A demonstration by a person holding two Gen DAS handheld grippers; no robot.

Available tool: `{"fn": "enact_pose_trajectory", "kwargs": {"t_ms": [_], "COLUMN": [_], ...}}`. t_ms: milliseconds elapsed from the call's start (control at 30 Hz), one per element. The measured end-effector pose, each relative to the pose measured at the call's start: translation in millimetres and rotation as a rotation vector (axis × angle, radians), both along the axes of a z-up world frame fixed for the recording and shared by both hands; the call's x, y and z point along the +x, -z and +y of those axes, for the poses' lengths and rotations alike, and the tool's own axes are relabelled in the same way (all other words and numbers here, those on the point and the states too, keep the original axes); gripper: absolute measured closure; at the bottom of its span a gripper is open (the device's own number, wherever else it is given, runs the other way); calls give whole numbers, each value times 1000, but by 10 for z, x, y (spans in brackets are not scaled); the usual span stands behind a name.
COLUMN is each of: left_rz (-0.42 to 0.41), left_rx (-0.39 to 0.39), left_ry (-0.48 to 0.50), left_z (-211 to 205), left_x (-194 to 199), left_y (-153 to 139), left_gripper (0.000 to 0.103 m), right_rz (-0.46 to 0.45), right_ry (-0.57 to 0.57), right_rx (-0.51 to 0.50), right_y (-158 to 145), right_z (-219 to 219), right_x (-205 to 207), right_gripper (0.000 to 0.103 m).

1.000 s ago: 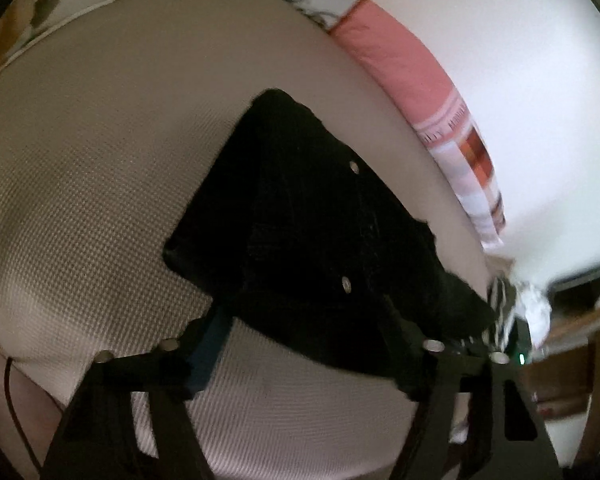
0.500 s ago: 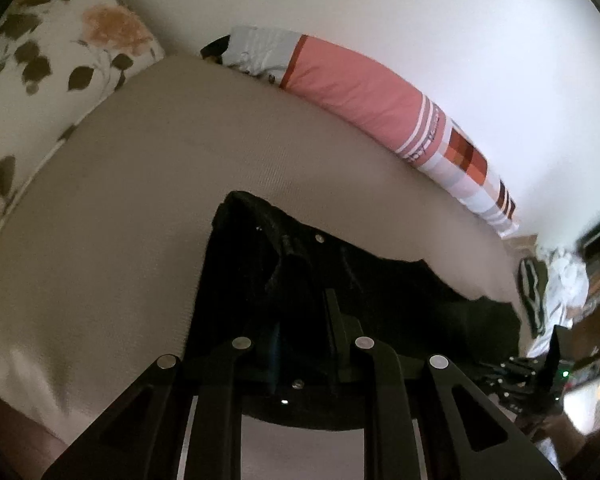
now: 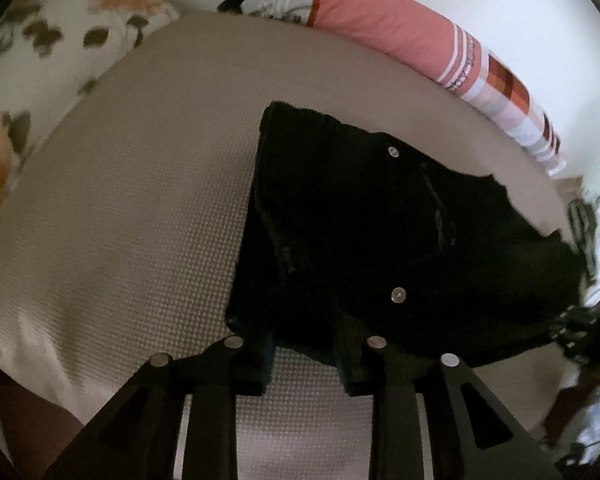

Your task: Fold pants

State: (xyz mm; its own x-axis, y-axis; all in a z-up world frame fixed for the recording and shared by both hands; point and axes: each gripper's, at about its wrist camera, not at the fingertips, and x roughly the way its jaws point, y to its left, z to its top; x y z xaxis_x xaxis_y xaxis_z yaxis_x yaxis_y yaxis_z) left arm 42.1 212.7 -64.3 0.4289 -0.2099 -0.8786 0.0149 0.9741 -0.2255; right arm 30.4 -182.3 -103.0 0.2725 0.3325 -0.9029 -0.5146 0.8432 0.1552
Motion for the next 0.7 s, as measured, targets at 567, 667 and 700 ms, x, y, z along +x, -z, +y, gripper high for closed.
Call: {"fn": "enact_pose_trajectory", "kwargs": {"t_ms": [567,667,700], "left_rz": [-281,-270,-267], "left_rx": [207,180,169], "left_ry": [286,392,427], "left_z": [-1031,-1418,-1537], "left_x": [-477,-448,-445], "left_y": [-535,-459,-436], "left_gripper": [47,47,47], "right_rz": [-61,-72,-71], "right_ry": [135,150,155], "right_rx": [39,43,50], "right_y": [-90,-101,-104], "right_z": [-323,-364,-373], "right_x": [-15,-11,-10], "right_gripper": [68,68,68]}}
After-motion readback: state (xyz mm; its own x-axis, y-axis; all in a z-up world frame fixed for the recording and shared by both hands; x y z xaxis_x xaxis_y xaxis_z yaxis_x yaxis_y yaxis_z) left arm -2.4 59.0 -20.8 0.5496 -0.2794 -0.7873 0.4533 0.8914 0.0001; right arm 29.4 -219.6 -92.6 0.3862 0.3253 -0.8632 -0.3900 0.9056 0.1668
